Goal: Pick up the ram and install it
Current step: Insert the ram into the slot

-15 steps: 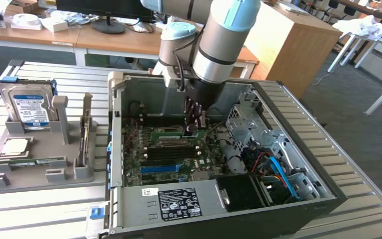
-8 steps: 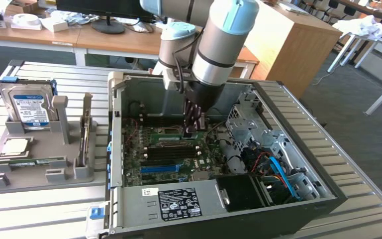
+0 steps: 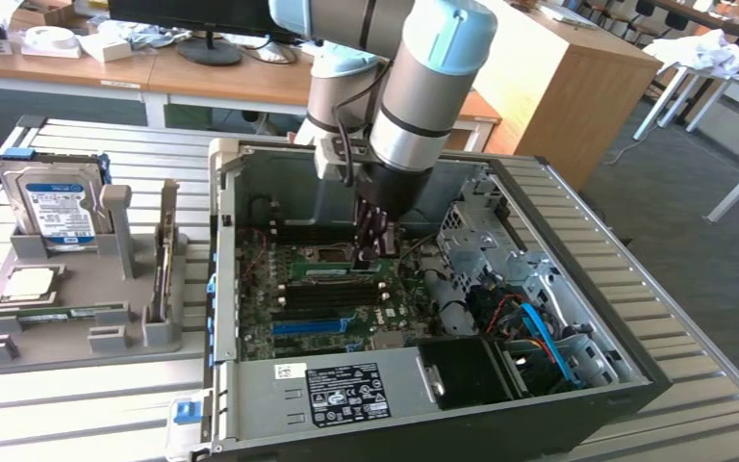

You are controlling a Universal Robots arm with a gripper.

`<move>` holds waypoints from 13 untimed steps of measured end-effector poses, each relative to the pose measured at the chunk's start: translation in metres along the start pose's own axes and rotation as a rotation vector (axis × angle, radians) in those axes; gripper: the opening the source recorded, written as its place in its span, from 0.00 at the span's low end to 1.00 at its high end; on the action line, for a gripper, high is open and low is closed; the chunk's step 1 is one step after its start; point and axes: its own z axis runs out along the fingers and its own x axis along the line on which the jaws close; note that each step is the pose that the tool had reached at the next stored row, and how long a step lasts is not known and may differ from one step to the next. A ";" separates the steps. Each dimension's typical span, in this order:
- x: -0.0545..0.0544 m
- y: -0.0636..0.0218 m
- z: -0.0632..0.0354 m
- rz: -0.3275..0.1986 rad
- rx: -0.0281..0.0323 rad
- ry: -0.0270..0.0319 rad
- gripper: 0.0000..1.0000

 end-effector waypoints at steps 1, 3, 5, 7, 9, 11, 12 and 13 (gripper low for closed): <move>0.000 0.0000 0.0005 0.000 0.0000 0.0001 0.12; 0.000 0.0000 0.0005 0.000 -0.0001 0.0002 0.12; 0.000 0.0000 0.0005 0.000 -0.0001 0.0002 0.12; 0.001 0.0000 0.0006 0.000 0.0001 -0.0002 0.12; 0.003 0.0000 0.0005 0.000 0.0000 0.0000 0.12; 0.004 0.0000 0.0004 0.000 0.0000 0.0000 0.12; 0.005 0.0000 0.0004 0.000 -0.0001 0.0000 0.12; 0.006 0.0000 0.0004 0.000 0.0000 0.0001 0.12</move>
